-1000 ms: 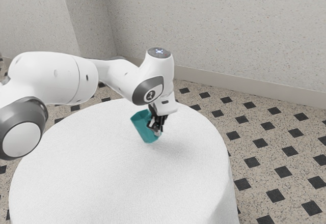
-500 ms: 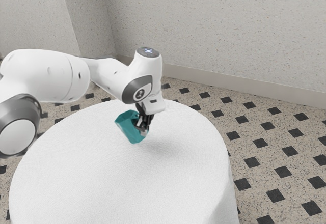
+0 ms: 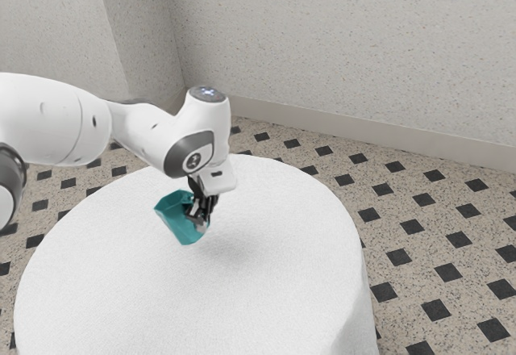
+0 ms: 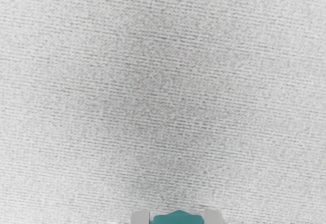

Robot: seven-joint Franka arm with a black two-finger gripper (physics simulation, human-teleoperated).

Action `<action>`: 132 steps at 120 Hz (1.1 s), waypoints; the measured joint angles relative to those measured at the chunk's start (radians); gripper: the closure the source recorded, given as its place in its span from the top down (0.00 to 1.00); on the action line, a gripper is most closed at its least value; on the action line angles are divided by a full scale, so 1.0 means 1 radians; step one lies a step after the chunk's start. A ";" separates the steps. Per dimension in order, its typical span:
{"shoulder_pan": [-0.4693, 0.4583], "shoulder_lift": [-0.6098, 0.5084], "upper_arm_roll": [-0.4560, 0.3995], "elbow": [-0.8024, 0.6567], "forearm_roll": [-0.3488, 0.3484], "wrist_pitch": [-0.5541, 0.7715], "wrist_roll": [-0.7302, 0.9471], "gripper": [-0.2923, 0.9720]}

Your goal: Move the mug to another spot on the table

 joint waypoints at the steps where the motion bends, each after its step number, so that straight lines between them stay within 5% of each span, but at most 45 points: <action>1: 0.000 -0.002 0.001 -0.002 0.000 0.001 0.000 0.15; 21: -0.013 -0.018 0.008 -0.038 0.002 0.014 -0.004 0.15; 44: -0.125 -0.022 0.126 -0.073 0.003 0.032 -0.007 0.15; 132: -0.150 0.002 0.142 -0.105 -0.006 0.070 -0.015 0.16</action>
